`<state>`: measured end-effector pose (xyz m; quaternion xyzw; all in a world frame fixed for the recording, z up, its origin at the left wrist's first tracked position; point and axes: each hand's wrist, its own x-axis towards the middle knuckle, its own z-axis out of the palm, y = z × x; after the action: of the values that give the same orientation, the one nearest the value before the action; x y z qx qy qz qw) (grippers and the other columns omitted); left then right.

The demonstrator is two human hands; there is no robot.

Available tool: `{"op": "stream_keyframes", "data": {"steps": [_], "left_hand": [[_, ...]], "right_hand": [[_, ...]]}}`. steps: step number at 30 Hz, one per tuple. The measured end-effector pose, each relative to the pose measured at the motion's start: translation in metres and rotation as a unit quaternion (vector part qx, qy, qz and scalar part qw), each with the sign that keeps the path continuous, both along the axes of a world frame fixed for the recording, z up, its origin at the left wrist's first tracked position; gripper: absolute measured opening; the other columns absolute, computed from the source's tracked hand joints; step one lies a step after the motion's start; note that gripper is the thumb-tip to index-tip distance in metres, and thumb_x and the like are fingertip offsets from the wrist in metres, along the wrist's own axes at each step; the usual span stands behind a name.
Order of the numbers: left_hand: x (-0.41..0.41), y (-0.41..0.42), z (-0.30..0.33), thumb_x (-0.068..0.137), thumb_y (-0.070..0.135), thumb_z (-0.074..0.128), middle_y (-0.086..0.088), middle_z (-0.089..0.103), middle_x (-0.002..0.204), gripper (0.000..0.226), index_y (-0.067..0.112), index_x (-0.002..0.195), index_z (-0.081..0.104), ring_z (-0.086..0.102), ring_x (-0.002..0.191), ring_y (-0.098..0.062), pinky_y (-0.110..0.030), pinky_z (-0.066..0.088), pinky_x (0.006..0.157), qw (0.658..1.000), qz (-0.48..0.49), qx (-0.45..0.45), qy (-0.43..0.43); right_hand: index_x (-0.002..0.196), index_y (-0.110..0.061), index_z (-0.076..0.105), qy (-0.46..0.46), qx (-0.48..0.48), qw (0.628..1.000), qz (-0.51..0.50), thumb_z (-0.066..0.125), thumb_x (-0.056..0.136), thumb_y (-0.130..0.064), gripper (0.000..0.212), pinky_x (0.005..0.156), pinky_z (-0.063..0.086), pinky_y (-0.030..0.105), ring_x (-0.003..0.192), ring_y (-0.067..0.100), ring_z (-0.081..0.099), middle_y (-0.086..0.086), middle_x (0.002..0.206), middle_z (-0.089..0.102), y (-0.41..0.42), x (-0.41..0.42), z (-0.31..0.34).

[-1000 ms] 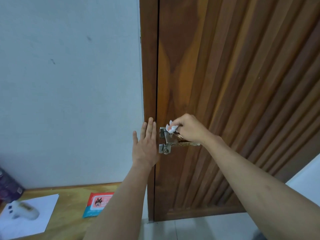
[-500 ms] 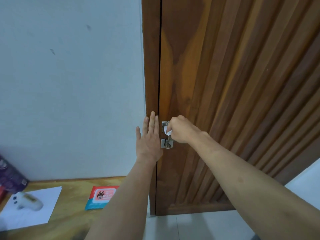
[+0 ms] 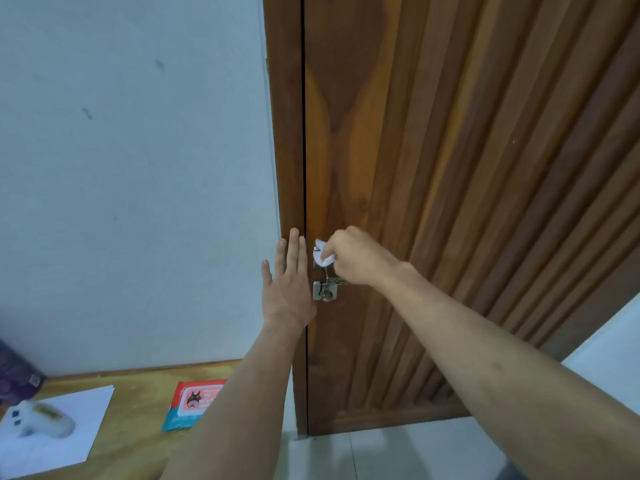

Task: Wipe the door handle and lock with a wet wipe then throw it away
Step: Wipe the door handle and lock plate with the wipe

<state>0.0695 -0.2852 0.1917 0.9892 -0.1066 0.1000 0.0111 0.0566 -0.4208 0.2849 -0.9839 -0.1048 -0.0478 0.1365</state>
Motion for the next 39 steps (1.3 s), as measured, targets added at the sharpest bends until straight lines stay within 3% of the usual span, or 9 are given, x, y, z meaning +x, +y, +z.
{"op": "stream_keyframes", "data": {"steps": [4, 9, 15, 19, 23, 29, 31, 33, 39], "left_hand": [[0.001, 0.000, -0.002, 0.095, 0.020, 0.045, -0.007, -0.036, 0.158, 0.094, 0.009, 0.143, -0.034, -0.022, 0.150, -0.026, -0.049, 0.014, 0.123, 1.000, 0.000, -0.002, -0.004], [0.003, 0.000, -0.004, 0.096, 0.025, 0.047, -0.007, -0.033, 0.159, 0.093, 0.010, 0.147, -0.030, -0.020, 0.150, -0.027, -0.051, 0.015, 0.123, 1.000, -0.005, -0.012, -0.005], [0.001, 0.003, -0.001, 0.095, 0.032, 0.048, -0.007, -0.034, 0.159, 0.096, 0.009, 0.151, -0.026, -0.020, 0.151, -0.026, -0.051, 0.013, 0.123, 1.000, -0.012, -0.003, 0.002], [0.001, 0.006, -0.004, 0.093, 0.032, 0.052, -0.007, -0.035, 0.159, 0.101, 0.009, 0.151, -0.027, -0.020, 0.151, -0.026, -0.052, 0.014, 0.123, 1.000, -0.015, 0.015, 0.007], [0.002, 0.007, -0.007, 0.093, 0.034, 0.054, -0.008, -0.034, 0.159, 0.103, 0.008, 0.149, -0.029, -0.020, 0.150, -0.028, -0.051, 0.012, 0.123, 1.000, -0.016, 0.013, -0.002], [0.000, 0.001, -0.008, 0.094, 0.036, 0.052, -0.011, -0.032, 0.160, 0.103, 0.008, 0.142, -0.034, -0.020, 0.151, -0.029, -0.051, 0.014, 0.123, 1.000, -0.006, 0.005, -0.008], [-0.001, 0.002, -0.007, 0.093, 0.035, 0.053, -0.010, -0.033, 0.159, 0.104, 0.008, 0.143, -0.034, -0.020, 0.151, -0.028, -0.051, 0.014, 0.123, 1.000, -0.008, 0.002, -0.002], [-0.001, 0.004, -0.006, 0.093, 0.034, 0.053, -0.009, -0.034, 0.159, 0.103, 0.009, 0.147, -0.031, -0.020, 0.151, -0.027, -0.052, 0.013, 0.123, 1.000, -0.013, 0.006, 0.001], [0.001, 0.005, -0.007, 0.093, 0.028, 0.051, -0.007, -0.037, 0.157, 0.099, 0.009, 0.151, -0.028, -0.021, 0.150, -0.026, -0.052, 0.014, 0.123, 1.000, -0.007, 0.025, 0.001]], "right_hand": [[0.098, -0.003, 0.070, -0.016, -0.066, 0.997, 0.027, 0.052, 0.084, 0.004, 0.024, 0.083, 0.052, 0.038, 0.108, 0.033, 0.063, 0.013, 0.115, 0.069, 0.014, -0.020, -0.038], [0.119, -0.007, 0.067, -0.065, -0.007, 0.998, -0.014, 0.053, 0.082, 0.005, 0.042, 0.090, 0.053, 0.045, 0.115, 0.031, 0.061, 0.010, 0.129, 0.064, 0.009, -0.025, -0.065], [0.110, -0.007, 0.068, -0.072, 0.006, 0.996, -0.056, 0.047, 0.077, 0.009, 0.043, 0.089, 0.052, 0.043, 0.112, 0.029, 0.062, 0.009, 0.120, 0.067, -0.004, -0.028, -0.067], [0.101, -0.011, 0.067, -0.061, 0.016, 0.994, -0.090, 0.040, 0.067, 0.014, 0.050, 0.089, 0.054, 0.040, 0.124, 0.028, 0.057, 0.001, 0.143, 0.053, -0.043, -0.033, -0.075], [0.131, -0.023, 0.059, -0.029, -0.030, 0.987, -0.158, 0.045, 0.080, 0.005, 0.059, 0.084, 0.051, 0.037, 0.106, 0.036, 0.064, 0.012, 0.121, 0.068, -0.097, -0.045, -0.083], [0.125, -0.019, 0.066, -0.122, 0.182, 0.939, -0.265, 0.045, 0.088, 0.010, 0.052, 0.083, 0.049, 0.026, 0.105, 0.032, 0.066, 0.012, 0.111, 0.073, -0.120, -0.047, -0.069], [0.122, -0.015, 0.068, -0.160, 0.214, 0.933, -0.239, 0.047, 0.089, 0.010, 0.047, 0.074, 0.046, 0.021, 0.097, 0.026, 0.068, 0.010, 0.103, 0.075, -0.102, -0.039, -0.052], [0.118, -0.013, 0.070, -0.179, 0.214, 0.945, -0.170, 0.049, 0.084, 0.015, 0.049, 0.083, 0.052, 0.028, 0.100, 0.025, 0.068, 0.010, 0.108, 0.074, -0.080, -0.028, -0.041], [0.099, -0.010, 0.073, -0.070, -0.005, 0.997, 0.027, 0.053, 0.074, 0.012, 0.039, 0.078, 0.056, 0.044, 0.092, 0.031, 0.066, 0.010, 0.102, 0.071, -0.009, -0.002, -0.043]]}}
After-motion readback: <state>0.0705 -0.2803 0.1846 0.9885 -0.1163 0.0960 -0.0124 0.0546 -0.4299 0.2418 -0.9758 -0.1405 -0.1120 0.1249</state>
